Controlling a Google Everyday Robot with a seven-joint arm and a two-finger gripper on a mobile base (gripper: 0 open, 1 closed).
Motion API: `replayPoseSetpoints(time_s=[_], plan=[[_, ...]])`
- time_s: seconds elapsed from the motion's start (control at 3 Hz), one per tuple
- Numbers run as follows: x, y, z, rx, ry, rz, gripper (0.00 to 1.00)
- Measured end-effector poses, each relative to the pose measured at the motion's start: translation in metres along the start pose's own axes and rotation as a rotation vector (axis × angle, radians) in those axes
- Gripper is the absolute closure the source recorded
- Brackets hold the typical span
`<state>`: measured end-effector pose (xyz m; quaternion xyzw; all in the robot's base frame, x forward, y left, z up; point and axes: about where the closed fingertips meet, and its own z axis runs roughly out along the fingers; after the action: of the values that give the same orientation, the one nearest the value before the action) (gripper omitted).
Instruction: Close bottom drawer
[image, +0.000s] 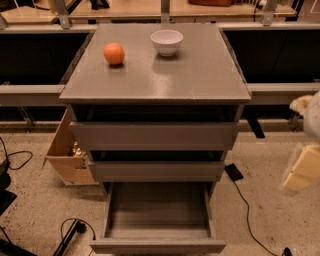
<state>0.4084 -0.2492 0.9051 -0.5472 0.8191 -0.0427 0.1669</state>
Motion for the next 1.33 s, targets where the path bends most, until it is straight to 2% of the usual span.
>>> replayPoseSetpoints(time_s=[0.33, 0.67, 1.0, 1.33], plan=[[0.036, 0.023, 0.051, 0.029, 0.05, 0.033, 0.0], [0.077, 0.071, 0.129, -0.043, 0.1, 0.066, 0.0], [0.095, 0.096, 0.164, -0.115, 0.131, 0.123, 0.0], [0.095, 0.099, 0.171, -0.121, 0.139, 0.121, 0.0]])
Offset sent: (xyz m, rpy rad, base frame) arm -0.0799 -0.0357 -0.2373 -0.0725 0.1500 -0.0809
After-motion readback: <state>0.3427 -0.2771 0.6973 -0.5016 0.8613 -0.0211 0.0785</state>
